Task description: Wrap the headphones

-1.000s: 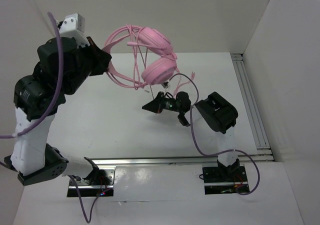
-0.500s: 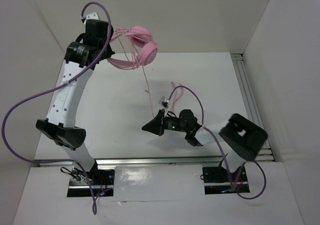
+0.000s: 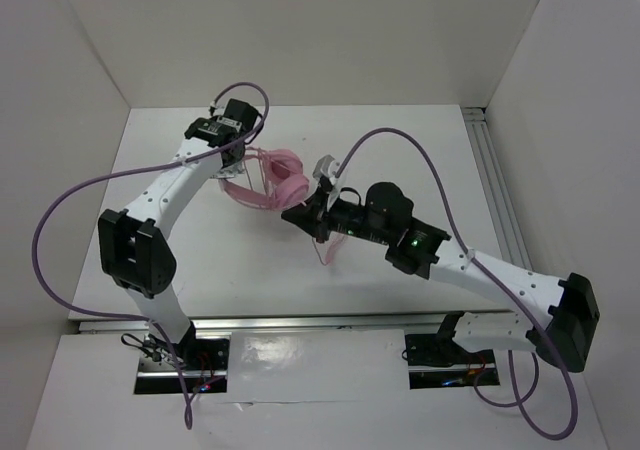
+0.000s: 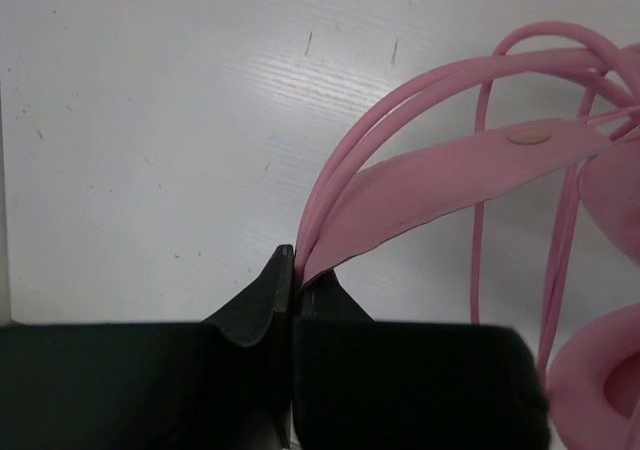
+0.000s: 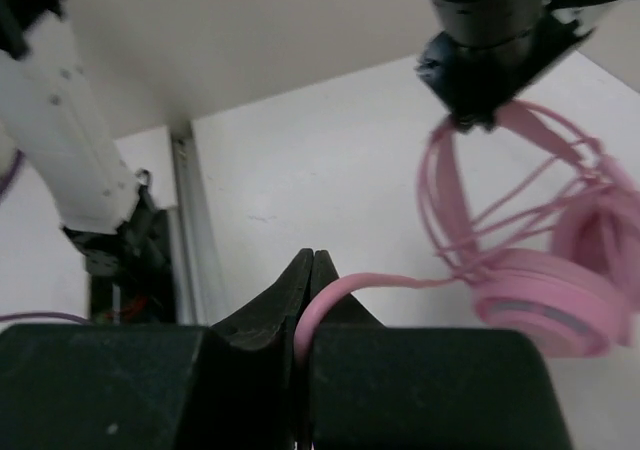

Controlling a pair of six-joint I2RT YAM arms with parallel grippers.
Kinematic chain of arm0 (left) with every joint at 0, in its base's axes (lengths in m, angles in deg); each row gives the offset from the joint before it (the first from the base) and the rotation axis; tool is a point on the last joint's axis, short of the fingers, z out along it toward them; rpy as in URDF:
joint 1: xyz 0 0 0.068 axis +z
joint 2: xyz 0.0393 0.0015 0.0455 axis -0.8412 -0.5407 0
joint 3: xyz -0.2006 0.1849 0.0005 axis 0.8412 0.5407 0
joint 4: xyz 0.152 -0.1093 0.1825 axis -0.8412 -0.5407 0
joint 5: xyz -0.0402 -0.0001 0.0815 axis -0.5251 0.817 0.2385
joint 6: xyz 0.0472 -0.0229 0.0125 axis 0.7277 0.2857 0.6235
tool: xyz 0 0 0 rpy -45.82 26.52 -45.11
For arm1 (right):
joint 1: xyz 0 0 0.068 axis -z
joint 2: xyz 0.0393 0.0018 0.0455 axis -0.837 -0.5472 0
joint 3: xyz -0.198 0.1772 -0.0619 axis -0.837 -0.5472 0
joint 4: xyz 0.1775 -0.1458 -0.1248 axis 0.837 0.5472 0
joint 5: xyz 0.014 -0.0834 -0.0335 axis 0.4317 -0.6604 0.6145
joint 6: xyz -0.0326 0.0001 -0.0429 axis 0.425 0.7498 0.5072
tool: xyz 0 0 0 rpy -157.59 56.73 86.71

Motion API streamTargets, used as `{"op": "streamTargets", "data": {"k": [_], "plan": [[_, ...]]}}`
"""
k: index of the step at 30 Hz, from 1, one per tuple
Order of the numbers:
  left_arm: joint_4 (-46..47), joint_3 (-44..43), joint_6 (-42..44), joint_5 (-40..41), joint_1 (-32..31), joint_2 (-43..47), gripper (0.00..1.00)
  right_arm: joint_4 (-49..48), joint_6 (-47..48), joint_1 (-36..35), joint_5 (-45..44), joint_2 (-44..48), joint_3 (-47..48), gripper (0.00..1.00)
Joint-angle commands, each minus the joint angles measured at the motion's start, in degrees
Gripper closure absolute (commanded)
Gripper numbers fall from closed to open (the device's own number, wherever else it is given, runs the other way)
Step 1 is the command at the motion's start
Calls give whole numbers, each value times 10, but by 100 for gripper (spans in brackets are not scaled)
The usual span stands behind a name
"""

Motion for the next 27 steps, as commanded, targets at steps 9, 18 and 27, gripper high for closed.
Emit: {"op": "streamTargets", "data": {"k": [9,18,27], "plan": [[91,128,126,-30,-97,86,100,349,198,43,-213,-60,205,100],[96,142,149,-88,-128,92,100,314,254,48,-384,-53,203,100],[91,126,133,-46,-102,68,100,386,226,155,88,-13,262,100]]}}
